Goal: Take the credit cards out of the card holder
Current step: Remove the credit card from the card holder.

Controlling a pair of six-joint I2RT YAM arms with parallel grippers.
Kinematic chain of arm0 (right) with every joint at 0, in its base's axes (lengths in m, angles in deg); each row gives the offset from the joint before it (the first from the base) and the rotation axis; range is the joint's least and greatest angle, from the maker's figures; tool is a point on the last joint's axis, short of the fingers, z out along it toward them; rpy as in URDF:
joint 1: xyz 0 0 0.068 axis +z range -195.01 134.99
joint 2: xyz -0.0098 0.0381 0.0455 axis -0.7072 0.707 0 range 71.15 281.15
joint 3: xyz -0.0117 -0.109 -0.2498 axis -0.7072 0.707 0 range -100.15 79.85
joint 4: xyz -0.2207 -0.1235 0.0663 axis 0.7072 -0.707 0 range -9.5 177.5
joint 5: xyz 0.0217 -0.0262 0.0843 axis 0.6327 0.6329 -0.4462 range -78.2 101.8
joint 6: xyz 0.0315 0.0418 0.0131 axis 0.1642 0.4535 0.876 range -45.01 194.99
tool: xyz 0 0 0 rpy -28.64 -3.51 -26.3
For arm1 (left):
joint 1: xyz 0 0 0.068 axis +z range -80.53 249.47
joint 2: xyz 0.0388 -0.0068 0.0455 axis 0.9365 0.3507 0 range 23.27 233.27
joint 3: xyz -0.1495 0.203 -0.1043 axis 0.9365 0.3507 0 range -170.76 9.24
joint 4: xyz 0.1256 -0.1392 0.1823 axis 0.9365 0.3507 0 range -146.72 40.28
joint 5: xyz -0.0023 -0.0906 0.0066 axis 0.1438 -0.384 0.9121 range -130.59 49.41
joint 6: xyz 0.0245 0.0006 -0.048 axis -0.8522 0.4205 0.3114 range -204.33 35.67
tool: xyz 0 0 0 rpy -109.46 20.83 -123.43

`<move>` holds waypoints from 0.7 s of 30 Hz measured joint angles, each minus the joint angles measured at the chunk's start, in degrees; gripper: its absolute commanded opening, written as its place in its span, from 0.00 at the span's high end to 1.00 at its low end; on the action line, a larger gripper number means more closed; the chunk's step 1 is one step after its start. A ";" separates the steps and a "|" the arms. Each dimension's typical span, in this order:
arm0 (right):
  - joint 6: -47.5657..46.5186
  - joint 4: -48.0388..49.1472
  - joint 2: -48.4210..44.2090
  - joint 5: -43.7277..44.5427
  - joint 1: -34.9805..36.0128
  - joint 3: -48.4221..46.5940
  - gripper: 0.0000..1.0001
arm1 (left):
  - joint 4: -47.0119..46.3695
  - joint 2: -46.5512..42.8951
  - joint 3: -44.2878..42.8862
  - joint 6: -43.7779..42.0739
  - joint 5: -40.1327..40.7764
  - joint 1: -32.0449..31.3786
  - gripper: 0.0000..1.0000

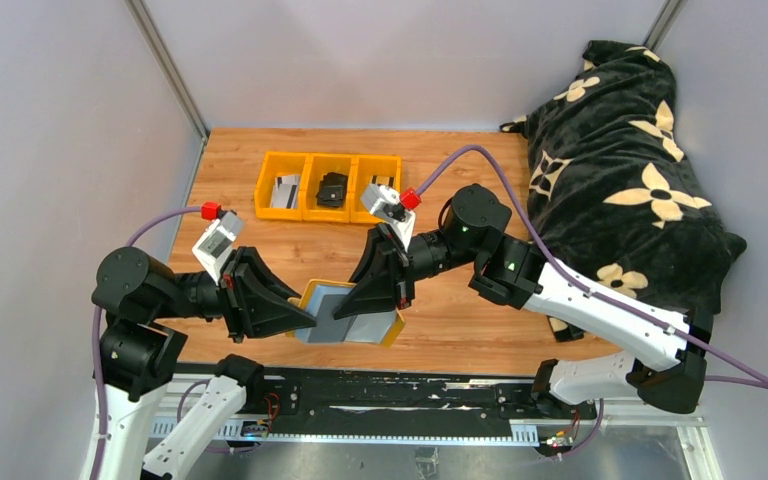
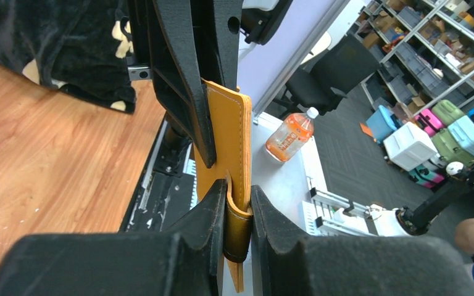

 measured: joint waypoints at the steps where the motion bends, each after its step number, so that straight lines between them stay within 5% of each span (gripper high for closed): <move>1: 0.00 0.07 0.00 -0.07 0.00 0.00 1.00 | -0.26 0.02 0.04 0.48 -0.07 0.00 0.82; 6: 0.00 0.70 -0.13 -0.66 -0.04 0.02 1.00 | -2.03 0.11 0.09 3.21 -0.39 0.00 0.77; 15: 0.02 0.39 -0.61 -1.86 -0.07 0.09 1.00 | -2.73 0.02 0.04 2.67 -0.59 0.00 0.85; 21: 0.26 -0.04 -0.11 -1.62 -0.22 0.09 1.00 | 2.25 -1.49 -0.87 -3.06 4.94 -0.04 0.74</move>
